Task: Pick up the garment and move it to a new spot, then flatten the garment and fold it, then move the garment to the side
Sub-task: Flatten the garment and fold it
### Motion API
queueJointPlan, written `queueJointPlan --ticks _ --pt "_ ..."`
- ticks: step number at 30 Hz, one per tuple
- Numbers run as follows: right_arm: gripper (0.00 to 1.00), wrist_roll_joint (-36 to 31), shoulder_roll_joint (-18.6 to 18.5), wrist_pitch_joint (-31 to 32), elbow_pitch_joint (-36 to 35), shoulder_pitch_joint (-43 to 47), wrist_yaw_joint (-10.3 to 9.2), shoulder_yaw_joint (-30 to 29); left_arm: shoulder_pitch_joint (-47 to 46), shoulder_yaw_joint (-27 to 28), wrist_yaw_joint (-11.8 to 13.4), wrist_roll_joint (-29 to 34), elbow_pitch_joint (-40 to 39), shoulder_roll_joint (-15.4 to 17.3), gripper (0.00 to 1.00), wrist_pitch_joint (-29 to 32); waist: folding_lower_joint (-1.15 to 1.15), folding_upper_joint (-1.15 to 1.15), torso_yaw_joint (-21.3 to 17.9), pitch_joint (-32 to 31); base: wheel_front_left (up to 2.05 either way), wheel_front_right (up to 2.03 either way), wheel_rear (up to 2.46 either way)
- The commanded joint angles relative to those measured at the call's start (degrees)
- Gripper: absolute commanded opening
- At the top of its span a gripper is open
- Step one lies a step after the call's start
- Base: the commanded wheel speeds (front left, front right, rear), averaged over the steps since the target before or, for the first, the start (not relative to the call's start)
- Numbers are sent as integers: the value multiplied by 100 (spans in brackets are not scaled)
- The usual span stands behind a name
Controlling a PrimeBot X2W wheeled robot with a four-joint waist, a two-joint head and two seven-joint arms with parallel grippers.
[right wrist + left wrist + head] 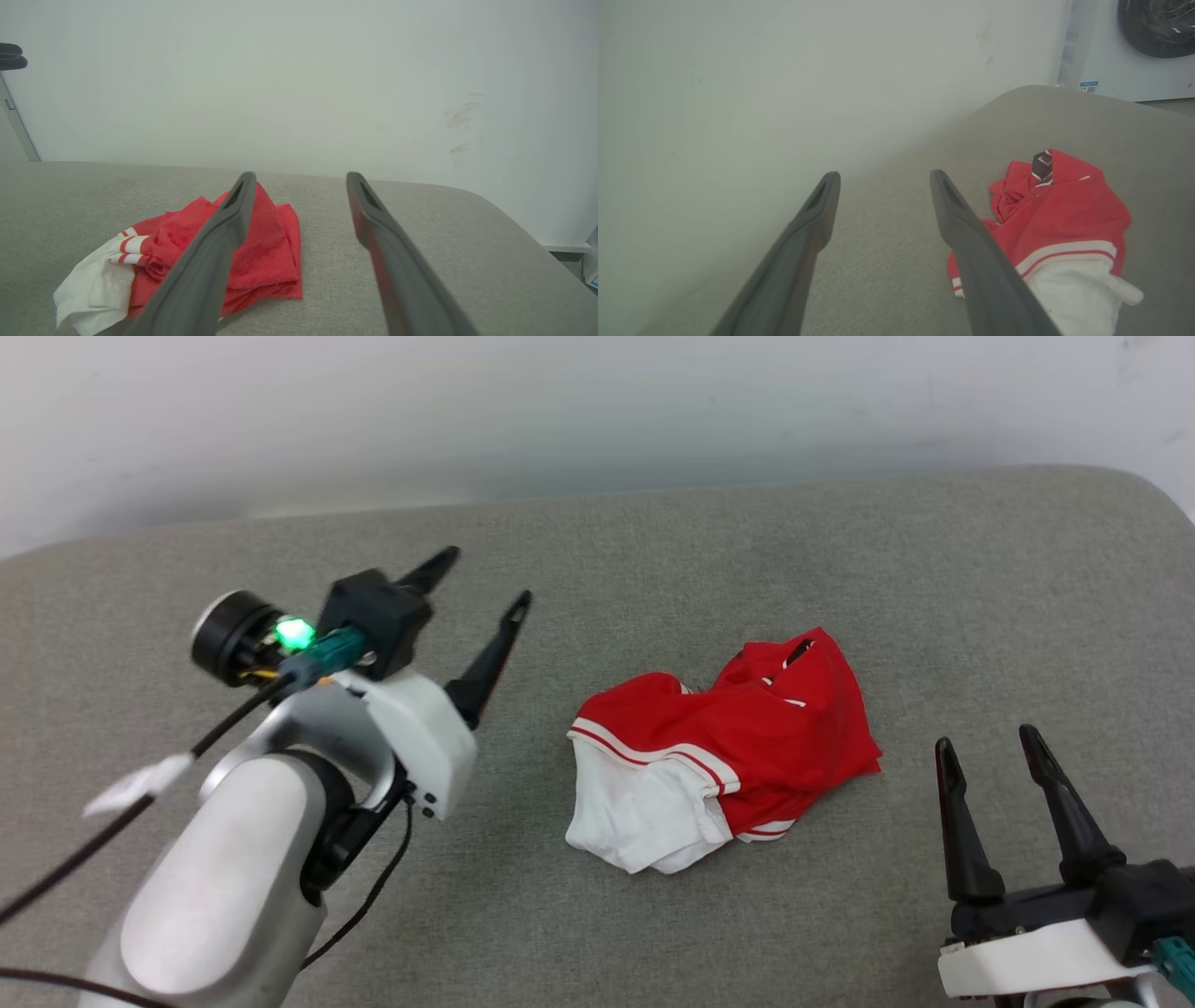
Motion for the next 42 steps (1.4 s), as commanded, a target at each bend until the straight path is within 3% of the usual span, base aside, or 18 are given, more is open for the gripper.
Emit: queueJointPlan --ticks 1,10,16,20,27,33,34,35,38,42 --pt "100 -15 9 -12 -10 -73 -4 0 -161 -176 5 -167 -58 115 100 146 0 0 -47 72 0 0 0" --pt "100 -84 10 -11 -78 -364 -4 63 -1296 -2476 1 -2118 -407 1140 100 2032 0 0 -230 436 0 0 0" --pt "100 -35 9 -11 -135 -563 -4 137 -2056 -3688 0 -2960 -389 1492 100 2805 0 0 -382 746 0 0 0" --pt "100 -11 10 -11 -166 -675 -4 193 -2487 -4397 0 -3150 -243 1595 100 2948 0 0 -502 971 0 0 0" --pt "100 48 10 -11 -208 -851 -3 249 -2770 -5028 0 -3484 136 1586 100 3011 0 0 -690 1307 0 0 0" --pt "100 58 10 -11 -198 -928 -4 265 -2401 -5135 -3 -3353 49 1522 98 3696 0 0 -760 1437 0 0 0" --pt "100 56 10 -11 -198 -922 -4 261 -2342 -5146 -3 -3300 13 1522 46 3777 0 0 -761 1447 0 0 0" --pt "100 53 10 -11 -198 -916 -3 255 -2326 -5148 -3 -3267 -9 1522 4 3813 0 0 -757 1454 0 0 0" --pt "100 21 10 -11 -167 -898 -3 230 -2333 -5161 -7 -3188 -107 1514 0 3765 0 0 -714 1422 0 0 0" --pt "100 -3 10 -11 -126 -832 -4 193 -2650 -5091 -3 -3359 -226 1558 0 3209 0 0 -583 1265 0 0 0"
